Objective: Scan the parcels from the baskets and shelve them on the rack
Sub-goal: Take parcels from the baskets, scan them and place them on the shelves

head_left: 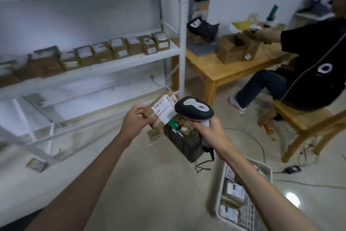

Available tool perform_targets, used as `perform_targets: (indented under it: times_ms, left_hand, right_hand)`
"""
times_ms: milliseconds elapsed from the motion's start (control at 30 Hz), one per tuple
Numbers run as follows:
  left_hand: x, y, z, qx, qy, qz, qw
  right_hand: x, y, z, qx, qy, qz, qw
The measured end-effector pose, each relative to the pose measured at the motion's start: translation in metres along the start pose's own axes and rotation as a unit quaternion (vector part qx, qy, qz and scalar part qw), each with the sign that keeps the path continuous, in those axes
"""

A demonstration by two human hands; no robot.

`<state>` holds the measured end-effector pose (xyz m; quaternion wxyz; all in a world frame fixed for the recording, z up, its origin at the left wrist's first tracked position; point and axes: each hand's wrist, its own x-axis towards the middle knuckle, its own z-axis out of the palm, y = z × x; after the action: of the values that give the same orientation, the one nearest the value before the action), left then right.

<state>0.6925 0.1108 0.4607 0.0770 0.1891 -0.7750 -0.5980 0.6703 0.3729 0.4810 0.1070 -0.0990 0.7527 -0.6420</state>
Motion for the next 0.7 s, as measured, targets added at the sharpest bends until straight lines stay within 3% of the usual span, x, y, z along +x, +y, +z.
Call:
perform_targets:
  times_ms: [267,700]
  left_hand:
    - [-0.037,0.036,-0.099,0.014,0.087,0.053,0.995]
    - [-0.060,0.071,-0.163,0.040,0.190,0.104,0.975]
  right_hand:
    - [-0.010,-0.075,0.078,-0.068,-0.075,-0.125,0.987]
    - [-0.008,-0.130,0.116,-0.084,-0.146,-0.197,0.966]
